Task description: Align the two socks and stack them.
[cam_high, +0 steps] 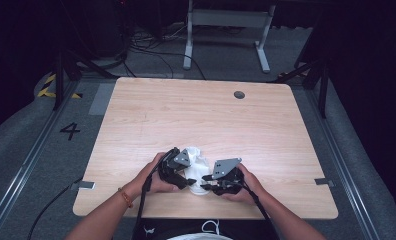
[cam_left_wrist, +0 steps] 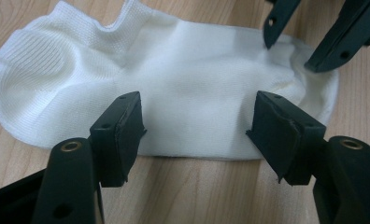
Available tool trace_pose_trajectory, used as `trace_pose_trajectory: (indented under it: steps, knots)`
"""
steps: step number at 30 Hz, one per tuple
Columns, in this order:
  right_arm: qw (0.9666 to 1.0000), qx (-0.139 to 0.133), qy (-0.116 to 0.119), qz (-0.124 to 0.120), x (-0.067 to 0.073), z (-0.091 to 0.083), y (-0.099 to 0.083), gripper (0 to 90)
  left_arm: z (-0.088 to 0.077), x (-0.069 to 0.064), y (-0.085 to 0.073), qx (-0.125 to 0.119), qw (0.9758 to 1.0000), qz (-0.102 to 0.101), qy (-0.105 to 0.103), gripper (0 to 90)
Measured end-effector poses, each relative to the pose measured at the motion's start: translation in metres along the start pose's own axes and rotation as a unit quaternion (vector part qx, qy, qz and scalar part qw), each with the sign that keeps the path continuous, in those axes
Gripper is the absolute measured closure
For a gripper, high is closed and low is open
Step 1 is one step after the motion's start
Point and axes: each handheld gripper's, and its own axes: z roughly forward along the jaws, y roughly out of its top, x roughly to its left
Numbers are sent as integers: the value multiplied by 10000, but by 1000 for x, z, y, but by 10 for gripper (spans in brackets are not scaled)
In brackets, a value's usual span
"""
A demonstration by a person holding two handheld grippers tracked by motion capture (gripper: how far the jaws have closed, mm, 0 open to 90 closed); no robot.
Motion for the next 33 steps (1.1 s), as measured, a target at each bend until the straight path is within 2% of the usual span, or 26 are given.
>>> trace_pose_trajectory:
  steps: [4, 8, 12, 15, 18, 20, 22, 24, 26, 28, 30, 31, 33]
  knots:
    - [9999, 87, 67, 7, 2, -2, -4, 697, 2, -1, -2, -145, 9999, 8, 16, 339]
    - [9994, 266, 128, -176, 10, -3, -8, 665, 4, 0, -2, -179, 9998, 70, -11, 335]
    - [9992, 276, 134, -255, 15, -6, -8, 679, 9, -1, 2, -273, 9995, 136, -112, 330]
    - [9987, 124, 341, -350, 20, -12, -9, 681, 17, -3, 12, -277, 9990, 246, -239, 329]
    - [9978, -18, 411, -524, 28, -22, -10, 663, 23, -7, 18, -324, 9982, 353, -355, 329]
    - [9972, -202, 395, -596, 30, -30, -11, 664, 24, -7, 22, -248, 9979, 465, -379, 329]
    - [9967, -265, 409, -645, 29, -32, -12, 673, 25, -7, 23, -234, 9978, 467, -403, 326]
    - [9971, -194, 405, -613, 28, -29, -14, 678, 25, -5, 24, -258, 9980, 413, -411, 322]
    - [9971, -57, 415, -627, 27, -23, -18, 683, 24, -4, 26, -280, 9986, 310, -322, 286]
    - [9972, -11, 414, -620, 26, -18, -21, 684, 20, -3, 26, -333, 9989, 315, -134, 284]
    - [9972, -8, 419, -623, 25, -16, -22, 688, 18, 0, 25, -400, 9989, 237, 38, 285]
    - [9973, 22, 402, -621, 25, -15, -22, 690, 18, 3, 24, -436, 9989, 144, 88, 284]
    - [9972, 7, 369, -648, 26, -14, -23, 689, 18, 9, 22, -323, 9991, -37, 279, 283]
